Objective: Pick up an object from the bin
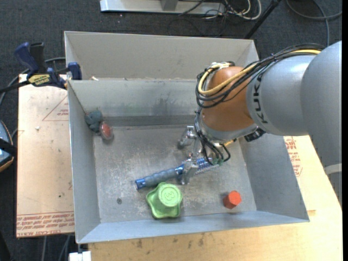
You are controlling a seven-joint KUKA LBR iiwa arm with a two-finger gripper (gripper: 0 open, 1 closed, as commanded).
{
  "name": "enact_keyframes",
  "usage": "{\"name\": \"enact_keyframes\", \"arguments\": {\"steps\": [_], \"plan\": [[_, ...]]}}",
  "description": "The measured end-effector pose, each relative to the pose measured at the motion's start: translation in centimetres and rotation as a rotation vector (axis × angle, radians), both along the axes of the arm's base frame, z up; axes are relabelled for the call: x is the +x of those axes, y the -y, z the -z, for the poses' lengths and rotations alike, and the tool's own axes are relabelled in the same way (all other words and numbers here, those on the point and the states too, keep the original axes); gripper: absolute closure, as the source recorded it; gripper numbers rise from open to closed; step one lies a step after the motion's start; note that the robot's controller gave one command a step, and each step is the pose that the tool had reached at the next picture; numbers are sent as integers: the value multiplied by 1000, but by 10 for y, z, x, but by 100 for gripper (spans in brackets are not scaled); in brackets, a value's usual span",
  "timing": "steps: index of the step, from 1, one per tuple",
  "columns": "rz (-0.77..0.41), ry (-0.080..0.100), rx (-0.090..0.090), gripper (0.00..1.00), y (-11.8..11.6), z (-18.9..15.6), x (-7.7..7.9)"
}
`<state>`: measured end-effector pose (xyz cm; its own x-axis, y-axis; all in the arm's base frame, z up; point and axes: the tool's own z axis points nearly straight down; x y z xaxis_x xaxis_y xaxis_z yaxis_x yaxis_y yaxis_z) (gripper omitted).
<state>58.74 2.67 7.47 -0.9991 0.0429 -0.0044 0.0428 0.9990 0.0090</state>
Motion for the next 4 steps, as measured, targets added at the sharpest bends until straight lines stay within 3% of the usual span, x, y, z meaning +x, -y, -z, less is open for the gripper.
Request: {"name": "enact_keyframes", "arguments": {"steps": [1,2,4], "plan": [[-1,-4,-5,0,-2,-2,1],[2,5,-4,100,-2,-5,4],[3,-3,-7,100,-4,-24,5]]}}
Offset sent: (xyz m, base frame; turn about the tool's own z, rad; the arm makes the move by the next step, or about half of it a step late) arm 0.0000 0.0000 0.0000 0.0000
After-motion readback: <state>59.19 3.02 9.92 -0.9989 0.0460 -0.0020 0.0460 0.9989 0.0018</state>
